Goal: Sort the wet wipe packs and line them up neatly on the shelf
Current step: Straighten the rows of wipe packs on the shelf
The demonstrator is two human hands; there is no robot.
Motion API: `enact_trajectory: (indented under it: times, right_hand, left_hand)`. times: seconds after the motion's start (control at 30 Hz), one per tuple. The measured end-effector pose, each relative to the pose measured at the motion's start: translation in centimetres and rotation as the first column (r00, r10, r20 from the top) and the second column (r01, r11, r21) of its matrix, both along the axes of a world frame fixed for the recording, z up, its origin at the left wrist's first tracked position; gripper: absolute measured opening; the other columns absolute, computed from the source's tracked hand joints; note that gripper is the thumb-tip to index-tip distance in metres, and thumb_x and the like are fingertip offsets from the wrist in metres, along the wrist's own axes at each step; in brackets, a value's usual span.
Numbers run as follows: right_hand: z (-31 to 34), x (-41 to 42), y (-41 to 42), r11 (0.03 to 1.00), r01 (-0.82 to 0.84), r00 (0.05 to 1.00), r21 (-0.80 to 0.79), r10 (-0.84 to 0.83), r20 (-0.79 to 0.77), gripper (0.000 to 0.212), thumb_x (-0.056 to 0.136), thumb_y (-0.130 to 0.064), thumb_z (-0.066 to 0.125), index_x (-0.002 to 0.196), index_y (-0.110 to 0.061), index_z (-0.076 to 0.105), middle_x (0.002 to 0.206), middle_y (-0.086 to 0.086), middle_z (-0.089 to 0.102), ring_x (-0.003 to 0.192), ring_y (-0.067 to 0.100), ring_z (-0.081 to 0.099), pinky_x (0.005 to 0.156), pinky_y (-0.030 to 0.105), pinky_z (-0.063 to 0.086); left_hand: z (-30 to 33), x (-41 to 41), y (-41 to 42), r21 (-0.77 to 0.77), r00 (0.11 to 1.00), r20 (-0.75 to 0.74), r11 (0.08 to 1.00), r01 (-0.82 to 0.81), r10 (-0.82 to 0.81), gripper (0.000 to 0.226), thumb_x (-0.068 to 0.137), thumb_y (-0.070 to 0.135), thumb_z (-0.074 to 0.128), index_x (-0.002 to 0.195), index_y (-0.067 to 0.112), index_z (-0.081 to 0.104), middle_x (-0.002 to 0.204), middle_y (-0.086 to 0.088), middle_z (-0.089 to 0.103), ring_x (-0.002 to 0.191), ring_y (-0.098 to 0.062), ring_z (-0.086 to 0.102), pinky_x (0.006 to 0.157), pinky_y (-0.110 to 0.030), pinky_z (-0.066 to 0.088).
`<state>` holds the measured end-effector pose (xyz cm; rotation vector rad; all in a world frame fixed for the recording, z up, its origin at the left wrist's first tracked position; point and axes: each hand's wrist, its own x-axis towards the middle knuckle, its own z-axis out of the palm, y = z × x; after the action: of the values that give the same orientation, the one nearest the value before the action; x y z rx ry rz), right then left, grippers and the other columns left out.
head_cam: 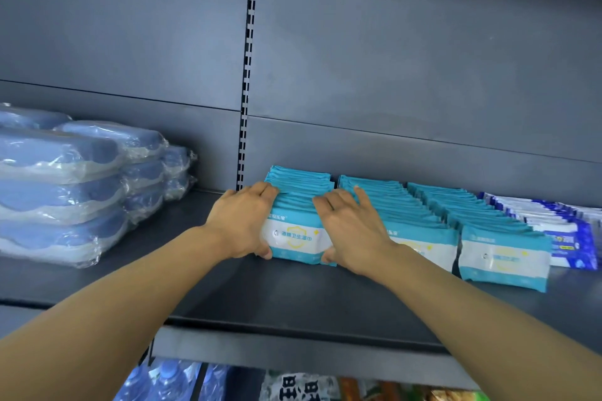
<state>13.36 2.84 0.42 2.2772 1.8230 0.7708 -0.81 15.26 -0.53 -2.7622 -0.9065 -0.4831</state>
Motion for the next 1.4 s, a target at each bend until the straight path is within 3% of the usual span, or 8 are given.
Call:
enact_trajectory:
  times: [0.23,0.43,0.57,0.7,0.87,1.13,1.27,1.4]
  right_hand:
    - [0.2,0.3,-0.5,1.0,-0.016,0.999,-0.019,0.016,-0.03,0.088,0.074,-0.035,0.076,0.143,-0.016,0.024,0.144,0.004,0.036,0.135,0.023,0.031,0.116,0.046,0.009]
    - [1.6,1.0,-3.7,0.999,-0.015,0.973,0.052,0.027,-0.23,0.1,0.075,-0.042,0.075,0.15,-0.021,0.012,0.155,0.001,0.018,0.143,0.021,0.015,0.119,0.043,0.009]
    - [1.6,3.3,-7.6,0.99,0.129,0.973,0.057,-0.115,-0.198,0.101,0.077,-0.04,0.074,0.151,-0.021,0.007,0.157,0.003,0.009,0.145,0.022,0.008,0.119,0.042,0.006]
    - [0.3,5.7,-9.2,0.962,0.274,0.949,0.007,-0.269,-0.164,0.103,0.078,-0.042,0.072,0.15,-0.02,0.003,0.157,0.006,0.004,0.146,0.027,0.0,0.117,0.046,0.002]
    - [-0.8,6.6,-9.0,0.979,0.199,0.966,0.044,-0.189,-0.175,0.093,0.083,-0.037,0.068,0.15,-0.016,0.006,0.155,0.001,0.013,0.142,0.024,0.011,0.116,0.045,0.007]
    - [0.0,7.5,-12.1,0.971,0.172,0.951,0.167,-0.12,-0.286,0.087,0.087,-0.045,0.061,0.151,-0.019,0.008,0.156,0.001,0.013,0.144,0.021,0.008,0.119,0.043,0.005]
    - [0.2,10.5,-15.9,0.928,0.317,0.922,0.196,-0.253,-0.293,0.079,0.088,-0.04,0.059,0.149,-0.017,0.014,0.154,0.004,0.019,0.142,0.024,0.015,0.117,0.04,0.011]
    - [-0.1,14.0,-18.4,0.896,0.426,0.879,0.125,-0.376,-0.294,0.086,0.085,-0.039,0.063,0.149,-0.016,0.01,0.153,0.006,0.019,0.14,0.027,0.016,0.115,0.042,0.015]
  left_hand:
    - [0.4,-0.4,-0.3,-0.098,1.0,-0.013,0.995,-0.024,0.023,0.108,0.056,0.048,0.083,0.142,0.02,0.024,0.145,0.007,0.035,0.13,-0.015,0.039,0.106,-0.036,0.032]
    - [1.0,-0.8,-2.3,0.098,0.992,-0.098,0.992,-0.073,0.083,0.117,0.061,0.064,0.073,0.149,0.021,0.008,0.157,-0.002,0.004,0.145,-0.021,0.002,0.114,-0.048,0.012]
    - [0.4,-0.1,-4.4,0.215,0.994,-0.112,0.976,0.011,0.014,0.11,0.069,0.066,0.066,0.15,0.024,0.003,0.158,-0.005,-0.004,0.146,-0.025,-0.005,0.115,-0.052,0.005]
    - [-0.4,1.3,-5.1,0.2,0.992,-0.123,0.979,0.031,-0.006,0.098,0.081,0.058,0.06,0.15,0.026,-0.002,0.158,-0.003,-0.001,0.146,-0.024,-0.001,0.115,-0.052,0.006]
    - [-0.5,1.7,-5.0,0.131,0.995,-0.095,0.991,0.0,0.012,0.094,0.08,0.051,0.064,0.149,0.027,0.005,0.155,0.004,0.013,0.143,-0.017,0.015,0.113,-0.046,0.021]
    - [0.7,3.9,-9.1,0.124,0.997,-0.072,0.992,0.015,-0.006,0.094,0.082,0.058,0.058,0.15,0.021,0.005,0.158,-0.004,0.006,0.146,-0.021,0.004,0.115,-0.05,0.006]
    - [0.8,7.1,-12.6,0.16,0.993,-0.041,0.981,0.112,-0.107,0.091,0.085,0.055,0.057,0.15,0.02,0.004,0.158,-0.003,0.006,0.146,-0.021,0.004,0.115,-0.05,0.006]
    - [0.2,10.6,-14.8,0.161,0.996,-0.033,0.983,0.084,-0.079,0.092,0.085,0.052,0.059,0.15,0.019,0.003,0.158,-0.007,0.006,0.146,-0.023,0.004,0.115,-0.051,0.006]
